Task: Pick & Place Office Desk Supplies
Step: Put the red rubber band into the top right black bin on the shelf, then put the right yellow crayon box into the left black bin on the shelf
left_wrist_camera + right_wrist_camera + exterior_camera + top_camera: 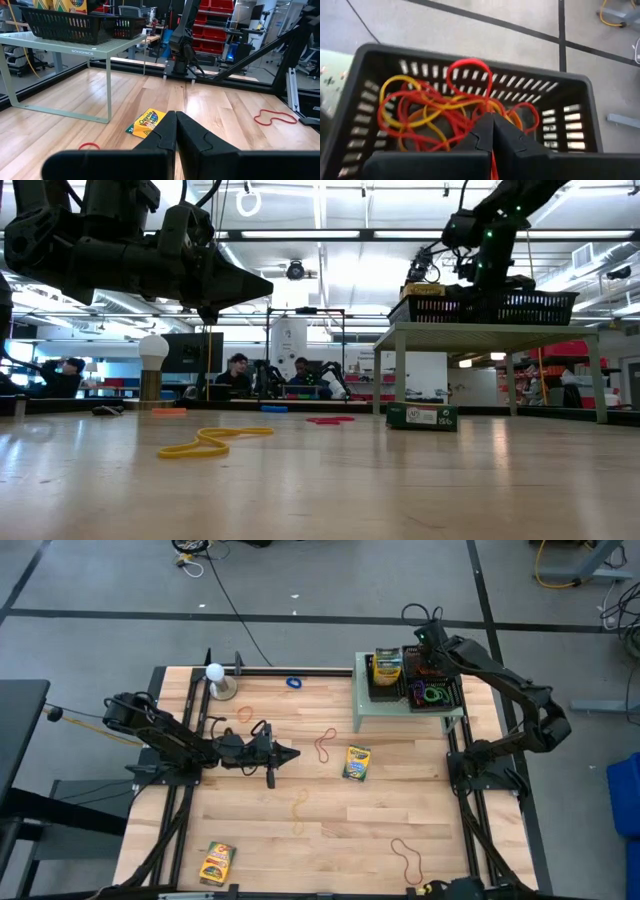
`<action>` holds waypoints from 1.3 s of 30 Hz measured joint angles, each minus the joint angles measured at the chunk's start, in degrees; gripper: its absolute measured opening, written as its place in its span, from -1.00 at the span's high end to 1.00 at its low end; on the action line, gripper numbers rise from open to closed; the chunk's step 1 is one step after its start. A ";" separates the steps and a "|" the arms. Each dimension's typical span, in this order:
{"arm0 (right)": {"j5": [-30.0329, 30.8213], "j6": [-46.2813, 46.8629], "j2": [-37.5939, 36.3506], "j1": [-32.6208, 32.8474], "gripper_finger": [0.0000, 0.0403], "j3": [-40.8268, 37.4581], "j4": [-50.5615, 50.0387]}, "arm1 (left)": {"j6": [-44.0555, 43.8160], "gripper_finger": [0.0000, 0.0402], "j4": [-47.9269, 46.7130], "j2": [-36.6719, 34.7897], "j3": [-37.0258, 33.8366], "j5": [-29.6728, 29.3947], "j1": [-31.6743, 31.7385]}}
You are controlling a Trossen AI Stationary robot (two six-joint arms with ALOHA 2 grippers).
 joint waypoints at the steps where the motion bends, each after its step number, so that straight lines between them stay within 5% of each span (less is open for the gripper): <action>1: 0.04 -0.16 0.00 -0.02 0.98 -0.38 0.84 | -0.03 0.94 0.00 0.00 0.00 -0.01 0.00; 17: -4.64 -0.26 -2.43 -0.30 0.99 -3.21 4.58 | 0.04 0.94 0.00 0.01 0.00 0.00 0.00; 28: -4.89 -0.77 -18.92 1.90 0.98 -3.21 3.34 | 0.17 0.94 0.00 0.01 0.00 0.00 0.00; 33: -6.79 1.52 -25.48 17.25 0.99 -3.18 -2.07 | 0.53 0.94 0.00 0.00 0.00 -0.02 0.00; 39: 5.37 12.20 -24.70 49.48 0.99 -6.10 -0.53 | 0.33 0.94 -0.02 0.00 0.00 -0.01 0.00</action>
